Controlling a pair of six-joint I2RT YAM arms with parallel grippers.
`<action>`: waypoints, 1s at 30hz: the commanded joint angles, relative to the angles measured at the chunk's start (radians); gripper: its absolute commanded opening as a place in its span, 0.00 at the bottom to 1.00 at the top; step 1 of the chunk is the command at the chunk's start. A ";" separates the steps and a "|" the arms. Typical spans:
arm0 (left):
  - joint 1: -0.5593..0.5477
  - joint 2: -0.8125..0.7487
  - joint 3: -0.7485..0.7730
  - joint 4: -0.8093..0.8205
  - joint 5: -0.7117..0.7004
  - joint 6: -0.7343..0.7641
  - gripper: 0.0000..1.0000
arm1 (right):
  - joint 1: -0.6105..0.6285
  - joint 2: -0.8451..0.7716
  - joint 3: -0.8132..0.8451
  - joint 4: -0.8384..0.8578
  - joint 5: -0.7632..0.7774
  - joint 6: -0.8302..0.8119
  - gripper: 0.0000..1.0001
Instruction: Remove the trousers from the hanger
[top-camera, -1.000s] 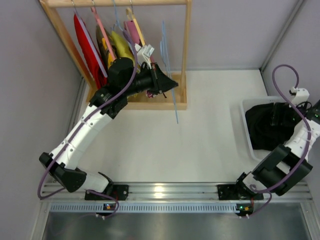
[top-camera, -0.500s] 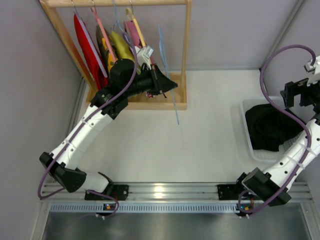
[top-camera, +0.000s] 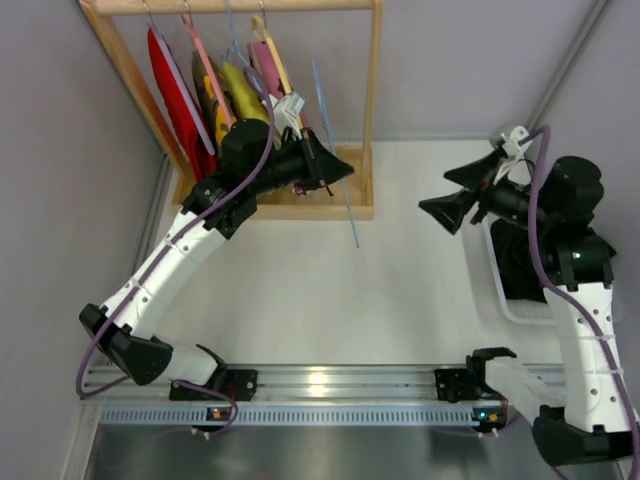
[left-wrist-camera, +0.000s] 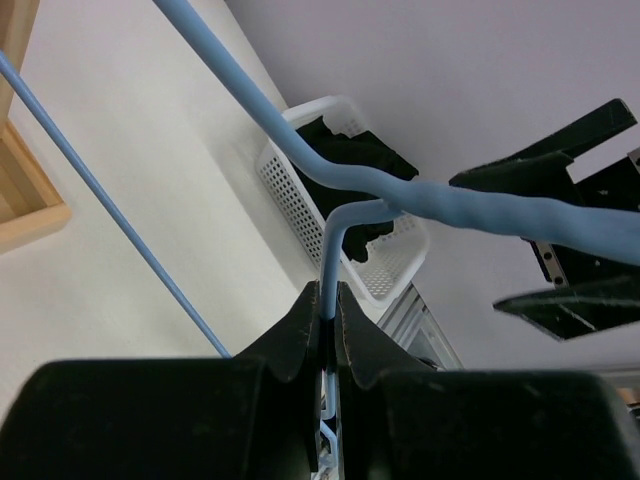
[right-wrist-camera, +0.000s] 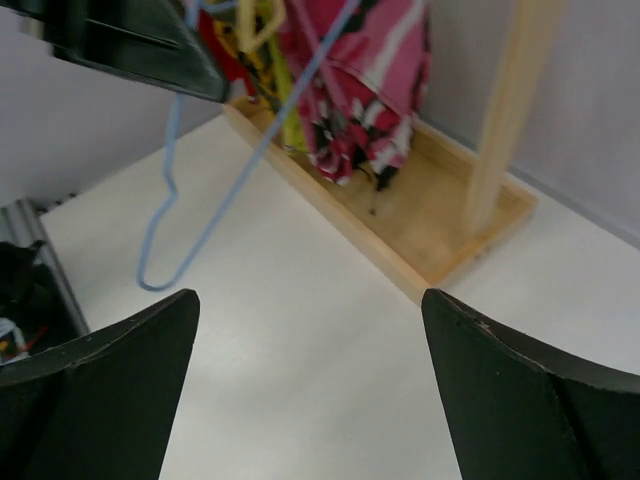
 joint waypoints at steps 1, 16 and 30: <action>0.000 -0.017 0.007 0.045 -0.022 -0.014 0.00 | 0.219 0.024 0.001 0.208 0.206 0.180 0.93; -0.003 0.015 0.006 0.045 -0.022 -0.049 0.00 | 0.627 0.206 0.004 0.326 0.433 0.271 0.73; -0.010 0.033 0.016 0.043 -0.009 -0.069 0.00 | 0.693 0.285 -0.008 0.372 0.398 0.280 0.35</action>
